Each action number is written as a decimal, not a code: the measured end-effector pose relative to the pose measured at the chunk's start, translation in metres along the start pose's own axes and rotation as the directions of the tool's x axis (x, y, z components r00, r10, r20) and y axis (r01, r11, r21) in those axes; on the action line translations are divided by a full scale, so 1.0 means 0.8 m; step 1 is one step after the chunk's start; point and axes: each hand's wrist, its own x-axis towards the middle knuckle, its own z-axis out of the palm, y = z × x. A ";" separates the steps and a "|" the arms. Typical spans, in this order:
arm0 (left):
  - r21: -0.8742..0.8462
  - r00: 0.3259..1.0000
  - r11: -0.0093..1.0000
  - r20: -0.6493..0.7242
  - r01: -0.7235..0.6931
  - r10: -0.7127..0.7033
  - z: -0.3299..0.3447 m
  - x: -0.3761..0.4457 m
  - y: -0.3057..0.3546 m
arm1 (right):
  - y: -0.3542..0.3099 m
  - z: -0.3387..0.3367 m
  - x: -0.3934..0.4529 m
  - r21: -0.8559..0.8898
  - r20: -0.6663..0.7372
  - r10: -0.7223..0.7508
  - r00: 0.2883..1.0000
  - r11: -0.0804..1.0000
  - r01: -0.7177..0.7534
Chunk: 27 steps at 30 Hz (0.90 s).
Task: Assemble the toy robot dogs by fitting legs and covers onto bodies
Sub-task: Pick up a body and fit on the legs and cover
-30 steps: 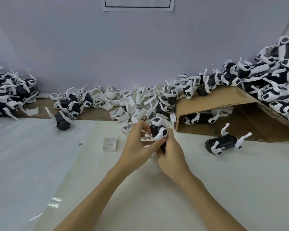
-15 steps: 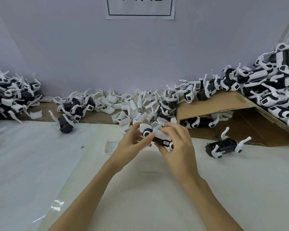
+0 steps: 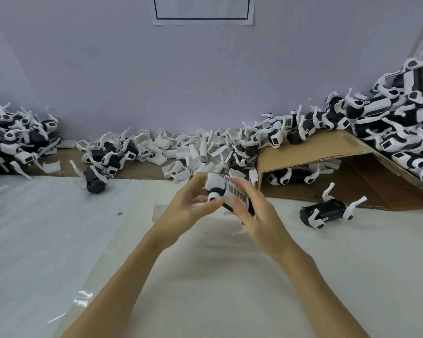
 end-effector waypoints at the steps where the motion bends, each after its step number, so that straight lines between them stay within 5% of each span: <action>1: 0.053 0.998 0.998 0.051 -0.031 0.028 -0.008 -0.001 -0.001 | 0.000 -0.005 0.001 0.023 0.052 0.021 0.998 0.999 -0.022; 6: 0.228 0.979 0.970 0.201 -0.088 0.042 -0.037 0.000 -0.001 | 0.008 -0.019 0.003 -0.041 0.143 0.012 0.990 0.999 -0.006; 9: 0.131 0.998 0.990 0.036 -0.054 0.050 -0.034 0.000 0.000 | 0.009 -0.017 0.003 -0.166 -0.078 -0.061 0.995 0.985 0.047; 12: 0.131 0.990 0.991 -0.135 -0.017 0.035 -0.010 -0.001 -0.006 | 0.005 0.000 0.003 -0.362 -0.154 -0.266 0.952 0.911 0.196; 16: 0.336 0.990 0.939 -0.090 -0.072 0.107 -0.008 0.000 -0.009 | 0.005 0.019 0.002 -0.471 -0.167 -0.463 0.871 0.813 0.342; 19: 0.271 0.997 0.959 0.020 -0.078 0.076 -0.031 0.003 -0.004 | 0.008 0.014 0.004 -0.469 -0.163 -0.439 0.884 0.823 0.322; 23: 0.181 0.998 0.982 -0.030 -0.052 0.058 -0.025 0.003 -0.003 | 0.009 0.010 0.002 -0.446 -0.102 -0.356 0.929 0.851 0.277; 27: 0.272 0.994 0.957 -0.019 -0.100 0.110 -0.021 0.001 -0.001 | 0.010 0.006 0.003 -0.378 -0.053 -0.212 0.976 0.909 0.177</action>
